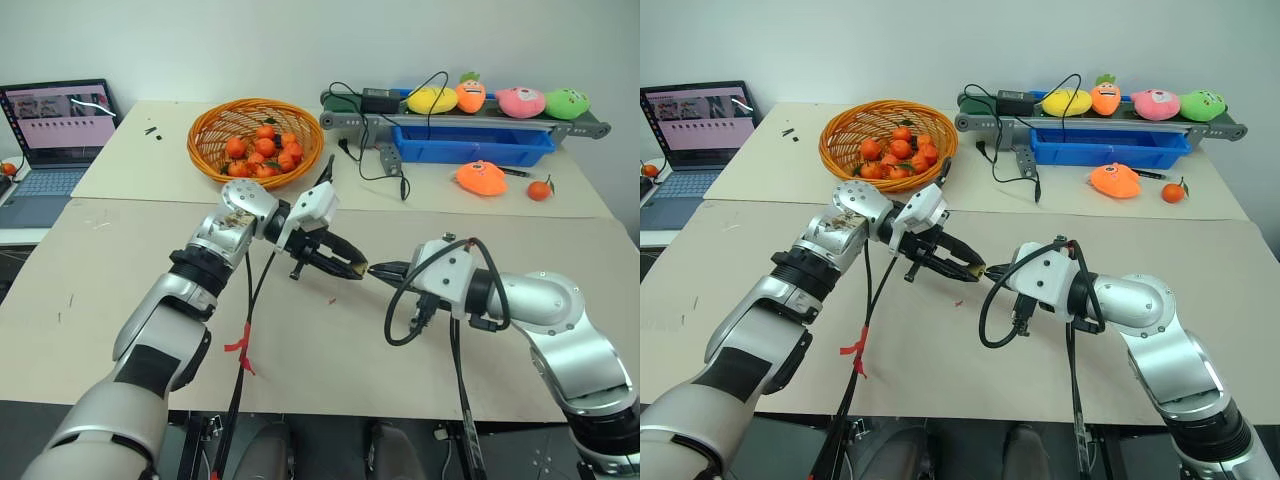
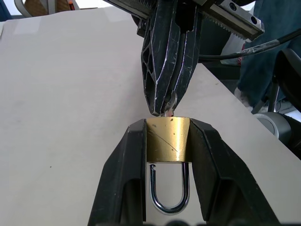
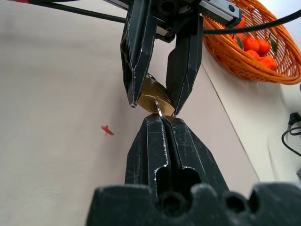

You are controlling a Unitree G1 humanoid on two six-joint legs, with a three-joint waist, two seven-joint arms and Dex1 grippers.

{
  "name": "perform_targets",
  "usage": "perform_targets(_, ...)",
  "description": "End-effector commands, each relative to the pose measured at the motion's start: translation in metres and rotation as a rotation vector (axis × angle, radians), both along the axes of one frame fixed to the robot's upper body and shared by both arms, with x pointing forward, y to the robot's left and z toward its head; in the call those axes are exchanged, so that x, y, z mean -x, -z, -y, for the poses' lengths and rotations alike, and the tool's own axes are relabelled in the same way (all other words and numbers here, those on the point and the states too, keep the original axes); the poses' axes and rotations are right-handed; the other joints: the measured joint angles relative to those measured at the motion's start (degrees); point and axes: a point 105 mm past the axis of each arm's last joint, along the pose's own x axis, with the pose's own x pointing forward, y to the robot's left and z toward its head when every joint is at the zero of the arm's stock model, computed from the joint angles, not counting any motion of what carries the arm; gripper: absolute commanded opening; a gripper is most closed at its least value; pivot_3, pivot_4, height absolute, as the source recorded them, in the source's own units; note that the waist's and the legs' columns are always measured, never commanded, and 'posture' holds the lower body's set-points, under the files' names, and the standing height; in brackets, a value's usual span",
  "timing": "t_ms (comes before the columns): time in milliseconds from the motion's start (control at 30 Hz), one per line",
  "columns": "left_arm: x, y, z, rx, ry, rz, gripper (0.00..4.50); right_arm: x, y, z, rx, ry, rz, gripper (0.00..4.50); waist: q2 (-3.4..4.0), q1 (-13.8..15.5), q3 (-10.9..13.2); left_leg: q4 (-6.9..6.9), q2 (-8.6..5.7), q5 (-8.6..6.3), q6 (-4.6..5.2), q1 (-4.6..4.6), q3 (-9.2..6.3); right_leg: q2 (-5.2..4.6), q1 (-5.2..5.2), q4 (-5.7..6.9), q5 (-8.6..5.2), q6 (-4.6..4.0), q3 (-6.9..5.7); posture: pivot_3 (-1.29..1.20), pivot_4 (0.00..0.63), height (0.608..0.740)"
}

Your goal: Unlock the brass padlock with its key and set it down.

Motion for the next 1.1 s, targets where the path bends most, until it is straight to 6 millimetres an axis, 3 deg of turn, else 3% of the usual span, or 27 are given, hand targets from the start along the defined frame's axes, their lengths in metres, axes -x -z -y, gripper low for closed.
perform_targets(33,0.006,-0.022,0.009,0.064,0.054,0.054,0.83,-0.001,-0.017,0.000,0.161,-0.057,0.266,0.04,0.00,0.0,0.0,0.00,-0.01,0.00,0.00,-0.01,0.02,0.00,0.00,-0.01,0.00,0.00,0.00,0.00,0.150,0.740)
perform_targets(133,0.004,-0.021,0.009,0.069,0.042,0.037,0.83,0.003,-0.021,-0.005,0.213,-0.126,0.384,0.04,-0.01,0.0,0.0,0.00,-0.03,0.01,-0.02,-0.01,0.10,-0.01,0.00,-0.01,-0.01,0.02,0.00,0.00,0.150,0.740)
perform_targets(267,0.003,-0.021,0.009,0.074,0.033,0.024,0.83,0.007,-0.019,-0.007,0.213,-0.165,0.393,0.04,-0.01,-0.1,0.0,0.00,-0.02,0.02,-0.04,-0.01,0.23,0.00,0.01,-0.01,-0.01,0.01,-0.01,0.00,0.150,0.740)
perform_targets(367,0.003,-0.021,0.009,0.078,0.031,0.015,0.83,0.009,-0.018,-0.007,0.210,-0.182,0.392,0.81,-0.01,-0.1,0.0,0.00,-0.01,0.02,-0.04,0.00,0.24,0.00,0.01,-0.01,-0.01,0.01,-0.01,0.00,0.150,0.740)
perform_targets(633,0.003,-0.021,0.010,0.085,0.027,-0.002,0.83,0.008,-0.019,-0.002,0.314,-0.200,0.585,3.59,-0.01,-0.1,0.0,0.00,-0.01,0.02,-0.04,-0.01,0.24,0.00,0.01,-0.02,-0.01,0.02,-0.01,0.00,0.150,0.740)
perform_targets(1100,0.005,-0.026,0.004,0.077,0.005,-0.105,0.83,0.010,-0.034,0.004,0.295,-0.200,0.845,3.59,-0.01,-0.3,0.0,0.00,0.00,0.03,-0.05,-0.01,0.22,0.00,0.01,-0.02,-0.01,0.02,0.00,0.00,0.150,0.740)
